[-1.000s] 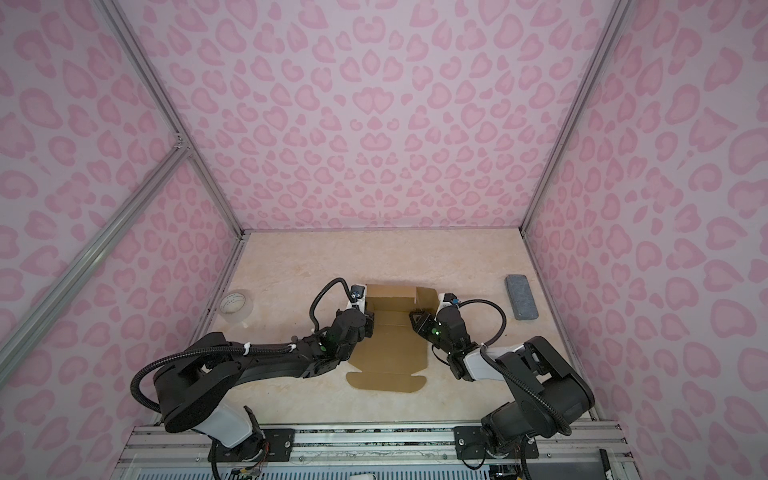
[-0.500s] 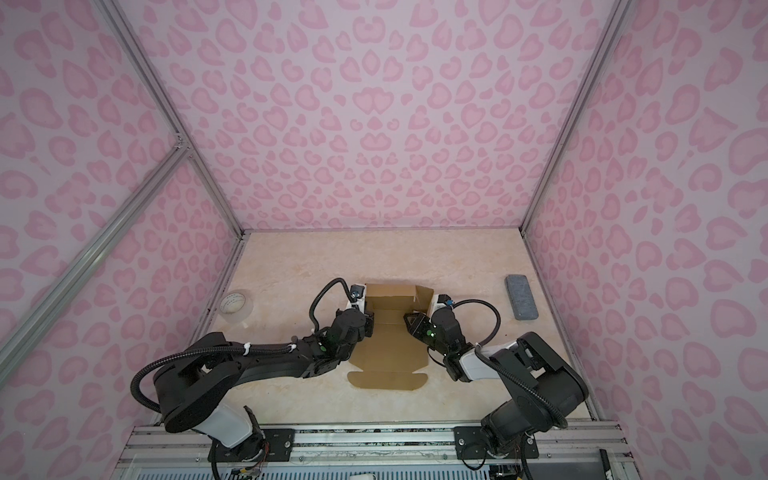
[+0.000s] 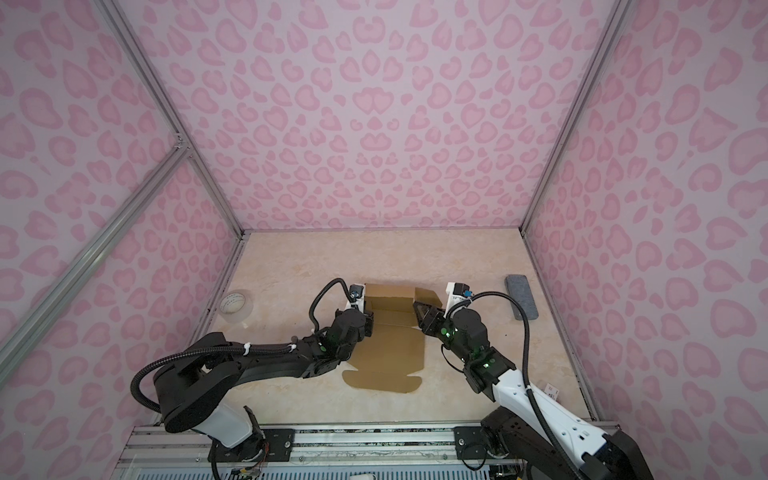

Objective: Fold the paper box

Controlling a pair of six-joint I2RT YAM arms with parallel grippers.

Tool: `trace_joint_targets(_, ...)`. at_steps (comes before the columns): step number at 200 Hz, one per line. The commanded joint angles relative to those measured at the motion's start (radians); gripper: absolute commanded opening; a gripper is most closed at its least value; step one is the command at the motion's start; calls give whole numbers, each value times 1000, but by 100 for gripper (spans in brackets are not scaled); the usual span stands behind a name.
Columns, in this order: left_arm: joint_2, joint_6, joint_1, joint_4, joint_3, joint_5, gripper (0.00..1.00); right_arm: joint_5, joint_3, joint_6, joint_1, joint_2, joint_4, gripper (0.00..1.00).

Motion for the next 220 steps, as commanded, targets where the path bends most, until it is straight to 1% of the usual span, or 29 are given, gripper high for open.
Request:
trace_joint_targets(1,-10,-5,1,28,8,-9,2,116,30,-67,-6,-103,-235,40)
trace_joint_targets(21,-10,-2,1,33,6,-1,2,143,81,-105,-24,-145,-317,40)
trace_joint_targets(39,-15,3,1,44,-3,7,2,140,103,-110,-69,-120,-335,41)
trace_joint_targets(45,-17,5,0,47,-5,10,2,115,111,-104,-97,-98,-336,41)
trace_joint_targets(57,-19,5,1,48,-6,10,2,23,129,-76,-195,-36,-338,41)
trace_joint_targets(73,-29,10,-1,63,-22,19,2,-97,134,-40,-304,47,-286,40)
trace_joint_targets(91,-43,13,-1,88,-42,24,2,-158,148,-27,-361,143,-235,40)
trace_joint_targets(104,-51,16,-2,97,-51,27,2,-171,159,-12,-370,206,-212,40)
trace_joint_targets(132,-67,27,-9,137,-80,31,2,-224,126,43,-370,333,-88,40)
trace_joint_targets(154,-81,33,-13,158,-94,32,2,-268,113,60,-370,399,-43,40)
trace_joint_targets(185,-91,36,-15,168,-103,27,2,-282,95,50,-351,416,-38,40)
trace_joint_targets(220,-86,32,-16,167,-101,20,2,-275,22,63,-308,389,-4,41)
